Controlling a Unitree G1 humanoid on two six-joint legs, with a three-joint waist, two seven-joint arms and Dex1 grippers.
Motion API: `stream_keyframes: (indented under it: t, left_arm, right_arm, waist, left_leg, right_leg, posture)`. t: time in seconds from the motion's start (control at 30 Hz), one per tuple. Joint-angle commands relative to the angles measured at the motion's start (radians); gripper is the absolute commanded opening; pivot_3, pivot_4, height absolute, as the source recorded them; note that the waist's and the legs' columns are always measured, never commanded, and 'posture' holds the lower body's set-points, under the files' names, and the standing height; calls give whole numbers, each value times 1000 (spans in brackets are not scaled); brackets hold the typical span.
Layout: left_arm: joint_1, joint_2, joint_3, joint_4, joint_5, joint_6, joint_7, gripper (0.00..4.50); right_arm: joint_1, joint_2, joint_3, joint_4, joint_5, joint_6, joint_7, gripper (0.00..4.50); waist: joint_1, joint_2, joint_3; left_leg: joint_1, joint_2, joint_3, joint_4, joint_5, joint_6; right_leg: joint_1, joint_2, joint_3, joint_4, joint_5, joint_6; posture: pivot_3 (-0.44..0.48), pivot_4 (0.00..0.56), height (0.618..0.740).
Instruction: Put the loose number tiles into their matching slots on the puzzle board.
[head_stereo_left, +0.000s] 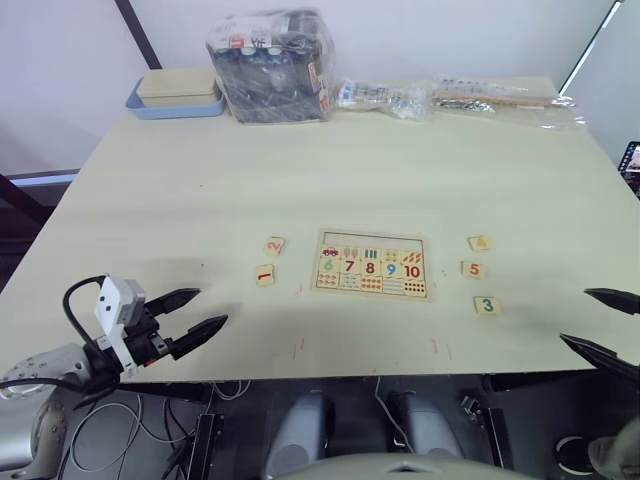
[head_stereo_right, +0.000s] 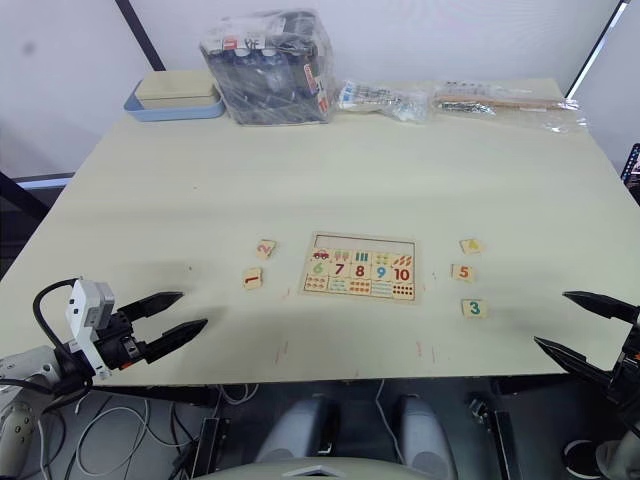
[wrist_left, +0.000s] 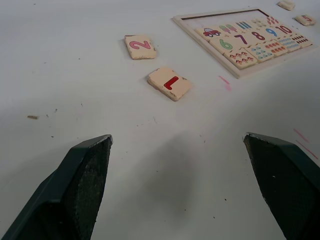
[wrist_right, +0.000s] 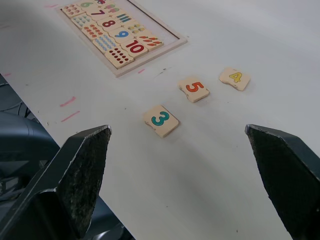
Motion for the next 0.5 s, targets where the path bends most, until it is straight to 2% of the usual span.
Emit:
stream_keyframes:
  t: [0.03,0.1,0.33,0.43,0.5]
  left_arm:
    - [-13,-6,9,-49,-9,9,34,4446]
    - [-24,-30,0,-105,-5,26,102,4446]
    - [-7,-104,-6,-320,-61,194,322,4446]
    - [-1,-138,-25,-437,-35,303,492,4446]
    - [-26,-152,-37,-513,-60,420,612,4446]
  right_arm:
    - [-11,-14,-40,-9,16,-27,17,4500]
    - [-55,9,-24,-18,-38,-128,-14,4500]
    - [-99,9,36,-71,-1,-108,-17,4500]
    - [-112,-31,53,-69,76,-62,60,4500]
    - [-123,-53,52,-65,112,-37,91,4500]
  waist:
    - [0,0,0]
    - [0,0,0]
    - [0,0,0]
    - [0,0,0]
    - [2,0,0]
  left_leg:
    - [0,0,0,0,0,0]
    - [0,0,0,0,0,0]
    - [0,0,0,0,0,0]
    - [0,0,1,0,0,1]
    - [0,0,1,0,0,1]
  right_leg:
    - [0,0,0,0,0,0]
    - [0,0,0,0,0,0]
    - [0,-1,-2,0,1,-1]
    - [0,-1,-1,0,1,-1]
    - [0,-1,-1,0,1,-1]
  posture:
    - [0,150,740]
    - [0,150,740]
    - [0,150,740]
    - [0,150,740]
    - [0,150,740]
